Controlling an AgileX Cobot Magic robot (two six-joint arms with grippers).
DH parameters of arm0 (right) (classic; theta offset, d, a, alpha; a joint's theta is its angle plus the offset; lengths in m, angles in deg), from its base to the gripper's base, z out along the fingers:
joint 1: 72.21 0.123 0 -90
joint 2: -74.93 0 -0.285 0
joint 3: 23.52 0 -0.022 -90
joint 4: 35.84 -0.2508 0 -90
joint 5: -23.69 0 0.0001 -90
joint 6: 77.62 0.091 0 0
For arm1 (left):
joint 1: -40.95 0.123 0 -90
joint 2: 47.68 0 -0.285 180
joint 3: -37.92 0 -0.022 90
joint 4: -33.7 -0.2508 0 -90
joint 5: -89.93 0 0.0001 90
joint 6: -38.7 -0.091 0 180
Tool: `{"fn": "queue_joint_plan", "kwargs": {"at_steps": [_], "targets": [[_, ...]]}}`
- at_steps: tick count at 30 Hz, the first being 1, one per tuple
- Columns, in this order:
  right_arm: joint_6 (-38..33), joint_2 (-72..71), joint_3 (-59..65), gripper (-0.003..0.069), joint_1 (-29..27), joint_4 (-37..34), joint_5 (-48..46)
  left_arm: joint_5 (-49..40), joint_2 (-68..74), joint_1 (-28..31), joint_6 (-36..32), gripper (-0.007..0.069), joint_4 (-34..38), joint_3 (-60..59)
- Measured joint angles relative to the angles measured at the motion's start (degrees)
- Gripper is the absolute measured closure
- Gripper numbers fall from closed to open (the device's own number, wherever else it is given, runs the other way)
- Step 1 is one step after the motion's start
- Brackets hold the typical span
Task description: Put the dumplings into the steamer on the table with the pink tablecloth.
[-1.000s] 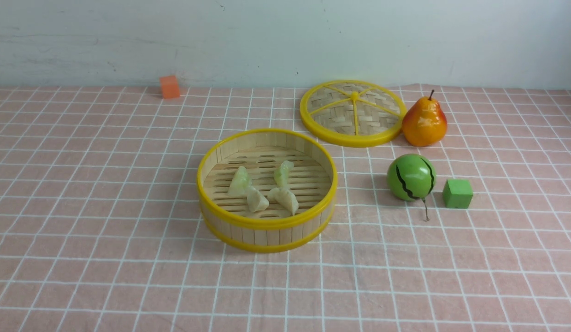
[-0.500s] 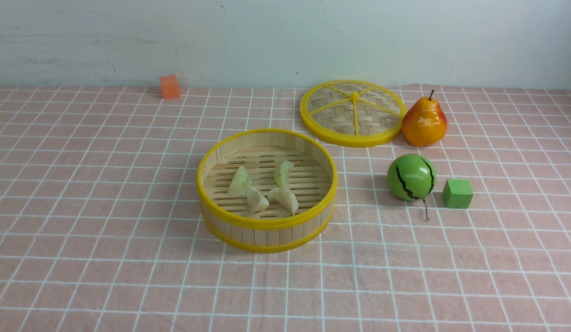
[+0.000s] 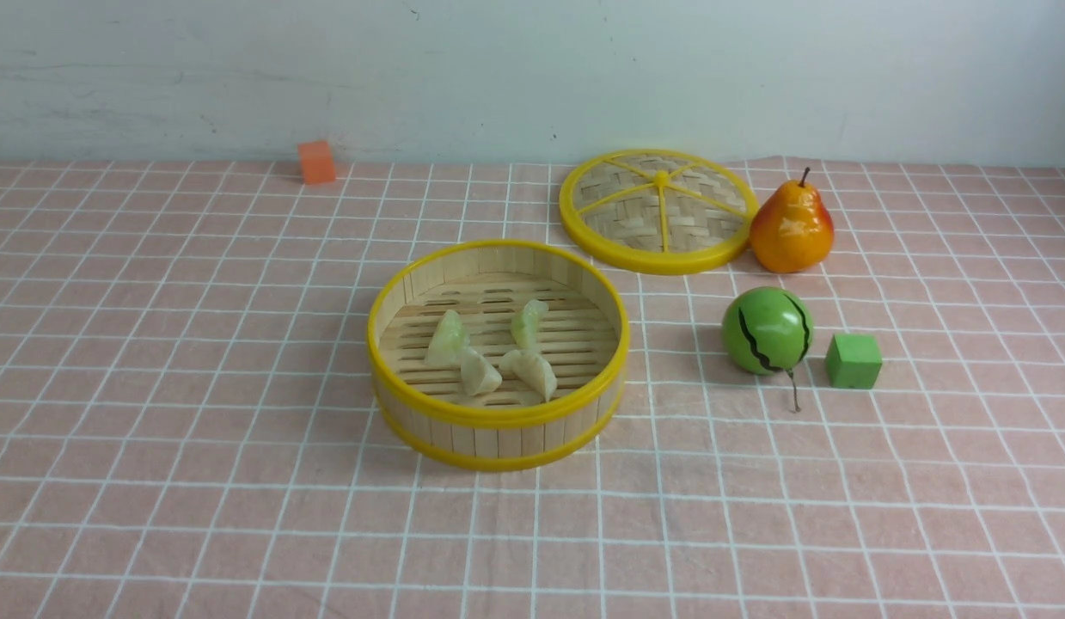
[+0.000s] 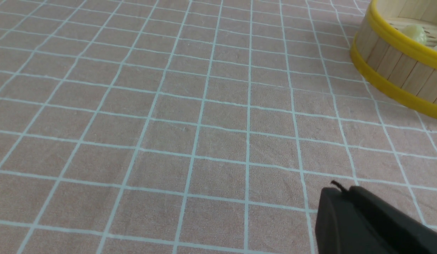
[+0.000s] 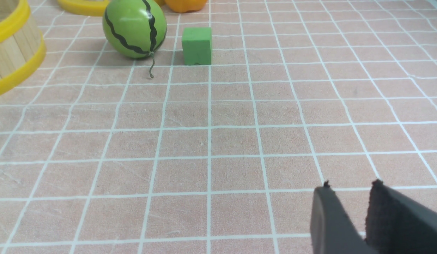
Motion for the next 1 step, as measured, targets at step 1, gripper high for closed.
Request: {"fn": "queue_joint_plan", "kwargs": {"at_steps": [1], "targets": [[0.00,0.00,0.00,0.0477,0.00,0.00,0.00,0.00,0.00,0.00,0.00,0.0605,0.00,0.00]]}}
